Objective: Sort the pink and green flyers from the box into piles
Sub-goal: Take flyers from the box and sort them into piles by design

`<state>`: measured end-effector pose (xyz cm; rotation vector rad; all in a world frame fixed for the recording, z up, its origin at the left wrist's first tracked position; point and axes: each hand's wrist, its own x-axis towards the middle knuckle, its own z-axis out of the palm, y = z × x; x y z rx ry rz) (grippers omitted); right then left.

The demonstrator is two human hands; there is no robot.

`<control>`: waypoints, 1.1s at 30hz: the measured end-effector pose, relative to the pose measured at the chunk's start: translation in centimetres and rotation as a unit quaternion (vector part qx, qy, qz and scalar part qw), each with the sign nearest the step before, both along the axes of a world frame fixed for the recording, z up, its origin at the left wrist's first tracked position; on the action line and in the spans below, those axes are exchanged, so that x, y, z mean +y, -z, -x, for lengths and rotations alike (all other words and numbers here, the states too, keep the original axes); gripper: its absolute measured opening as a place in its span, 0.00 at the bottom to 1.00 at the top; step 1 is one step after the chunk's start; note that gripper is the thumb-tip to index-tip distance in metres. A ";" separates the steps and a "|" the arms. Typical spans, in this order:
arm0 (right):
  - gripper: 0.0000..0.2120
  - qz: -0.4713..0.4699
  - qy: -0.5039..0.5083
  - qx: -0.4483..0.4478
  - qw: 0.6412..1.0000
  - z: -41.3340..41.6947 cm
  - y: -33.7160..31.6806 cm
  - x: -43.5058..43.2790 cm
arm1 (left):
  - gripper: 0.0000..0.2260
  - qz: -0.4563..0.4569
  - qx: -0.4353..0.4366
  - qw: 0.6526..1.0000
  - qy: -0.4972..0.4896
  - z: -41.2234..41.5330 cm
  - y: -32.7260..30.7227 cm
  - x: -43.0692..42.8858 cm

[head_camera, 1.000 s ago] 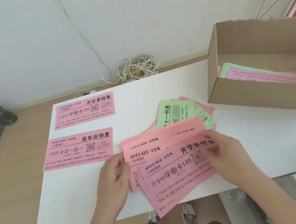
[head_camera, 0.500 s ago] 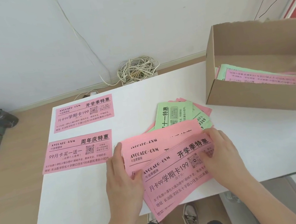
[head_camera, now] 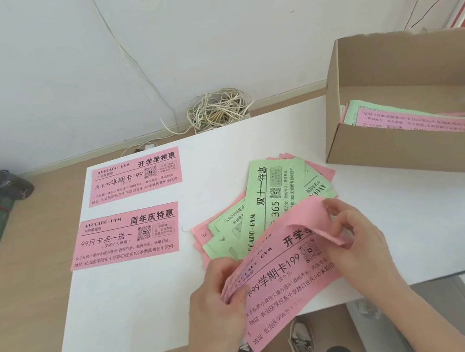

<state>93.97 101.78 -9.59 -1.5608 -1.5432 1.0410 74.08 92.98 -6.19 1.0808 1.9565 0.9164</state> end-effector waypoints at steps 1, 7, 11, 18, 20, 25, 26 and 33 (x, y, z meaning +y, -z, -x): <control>0.14 0.026 -0.004 0.043 0.999 -0.3 -0.7 0.2 | 0.24 -0.014 -0.016 1.000 -0.010 0.1 -0.2 -0.1; 0.29 0.005 -0.085 0.204 0.975 -1.6 -5.9 2.5 | 0.16 -0.142 -0.059 0.988 0.017 2.1 -4.5 2.8; 0.20 -0.047 -0.094 0.177 0.979 -1.2 -5.6 4.1 | 0.17 -0.156 -0.056 0.986 0.033 4.0 -4.6 5.1; 0.15 0.010 -0.091 0.149 0.985 0.3 -1.9 4.5 | 0.14 -0.099 -0.108 0.989 -0.026 4.1 -0.8 5.8; 0.16 0.016 -0.080 0.146 0.986 0.7 -2.1 4.7 | 0.13 -0.105 -0.118 0.987 -0.033 3.8 -0.7 6.2; 0.19 0.046 -0.083 0.207 0.974 2.2 -3.8 4.7 | 0.10 -0.122 -0.145 0.980 -0.060 4.3 -1.3 7.0; 0.19 0.061 -0.080 0.213 0.972 2.8 -4.1 4.7 | 0.10 -0.123 -0.154 0.978 -0.063 4.7 -1.4 7.1; 0.21 0.050 -0.029 0.064 0.996 6.7 -4.7 4.5 | 0.11 -0.107 -0.110 0.987 -0.054 8.3 -2.4 7.6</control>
